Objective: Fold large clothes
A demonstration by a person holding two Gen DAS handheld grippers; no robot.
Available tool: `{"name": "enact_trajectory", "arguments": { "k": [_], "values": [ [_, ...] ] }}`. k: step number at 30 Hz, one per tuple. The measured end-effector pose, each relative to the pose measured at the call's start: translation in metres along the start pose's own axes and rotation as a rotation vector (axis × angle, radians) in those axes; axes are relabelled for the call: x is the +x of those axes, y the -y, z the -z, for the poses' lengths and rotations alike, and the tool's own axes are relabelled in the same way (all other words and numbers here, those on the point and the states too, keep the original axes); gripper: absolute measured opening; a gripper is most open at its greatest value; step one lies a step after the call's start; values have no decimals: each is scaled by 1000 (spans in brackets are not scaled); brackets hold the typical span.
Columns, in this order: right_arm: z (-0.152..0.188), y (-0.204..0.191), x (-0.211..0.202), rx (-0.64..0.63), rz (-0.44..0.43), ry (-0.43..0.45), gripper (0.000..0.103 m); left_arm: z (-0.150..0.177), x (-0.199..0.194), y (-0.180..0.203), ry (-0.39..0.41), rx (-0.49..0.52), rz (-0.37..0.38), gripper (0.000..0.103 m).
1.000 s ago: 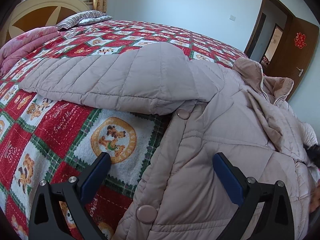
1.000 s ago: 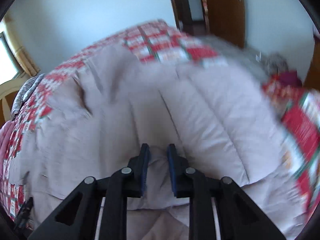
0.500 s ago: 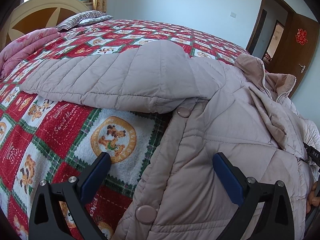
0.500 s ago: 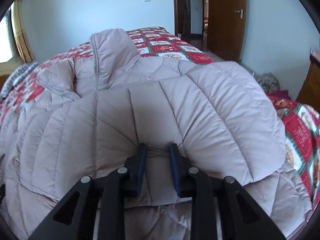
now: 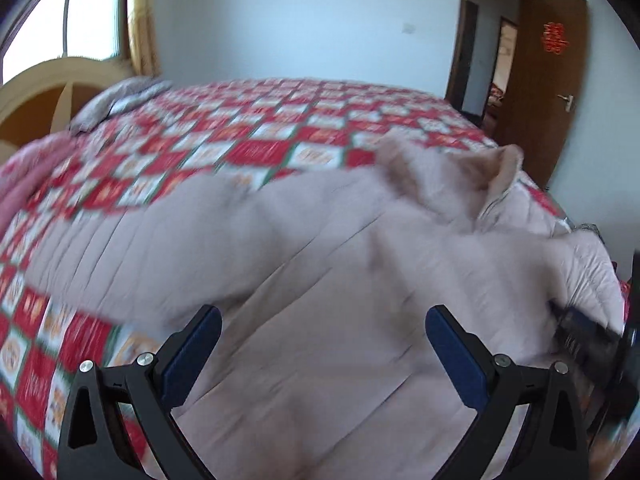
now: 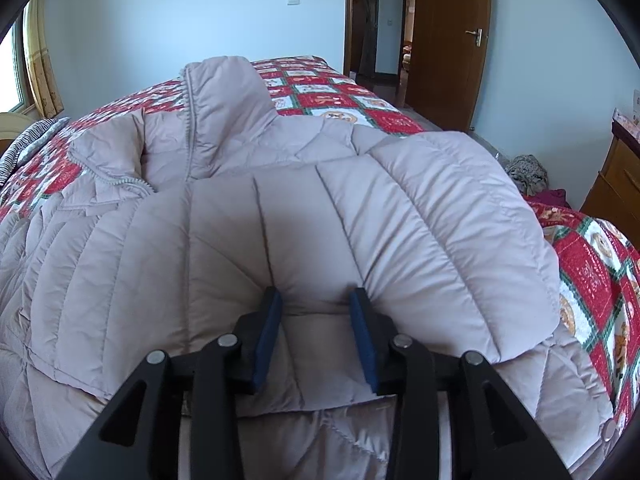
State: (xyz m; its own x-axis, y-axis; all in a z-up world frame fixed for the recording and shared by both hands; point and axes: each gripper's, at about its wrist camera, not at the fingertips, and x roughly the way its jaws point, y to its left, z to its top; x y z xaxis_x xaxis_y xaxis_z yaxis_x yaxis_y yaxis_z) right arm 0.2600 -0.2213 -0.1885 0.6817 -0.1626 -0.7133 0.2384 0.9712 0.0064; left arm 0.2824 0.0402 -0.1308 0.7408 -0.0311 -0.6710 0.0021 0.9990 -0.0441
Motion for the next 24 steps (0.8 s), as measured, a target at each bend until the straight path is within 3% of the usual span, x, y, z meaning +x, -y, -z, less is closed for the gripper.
{"name": "enact_trajectory", "arguments": {
  "k": [2,6,13,16,17,18,20,22,23,24],
  "values": [
    [0,0,0,-1,1,0,39,-5,14,20,14,22,-53,102],
    [0,1,1,0,0,0,40,11,63,41,-87,91,-146,102],
    [-7,4,-4,4,-12,-22,44,16,72,38,-102,93,-144,102],
    [-23,22,-20,45,3,46,46,15,74,39,-102,92,-144,102],
    [-30,32,-25,69,46,84,54,15,74,38,-103,91,-142,102],
    [-36,43,-28,103,91,114,71,15,74,37,-103,89,-141,102],
    [-43,65,-19,163,163,111,84,16,74,41,-103,88,-140,102],
    [-42,80,6,192,191,25,84,16,74,43,-104,88,-140,102],
    [-34,89,30,218,184,-61,85,16,74,43,-104,87,-138,102],
    [-30,93,39,235,167,-71,90,16,74,43,-104,87,-137,102]
  ]
}}
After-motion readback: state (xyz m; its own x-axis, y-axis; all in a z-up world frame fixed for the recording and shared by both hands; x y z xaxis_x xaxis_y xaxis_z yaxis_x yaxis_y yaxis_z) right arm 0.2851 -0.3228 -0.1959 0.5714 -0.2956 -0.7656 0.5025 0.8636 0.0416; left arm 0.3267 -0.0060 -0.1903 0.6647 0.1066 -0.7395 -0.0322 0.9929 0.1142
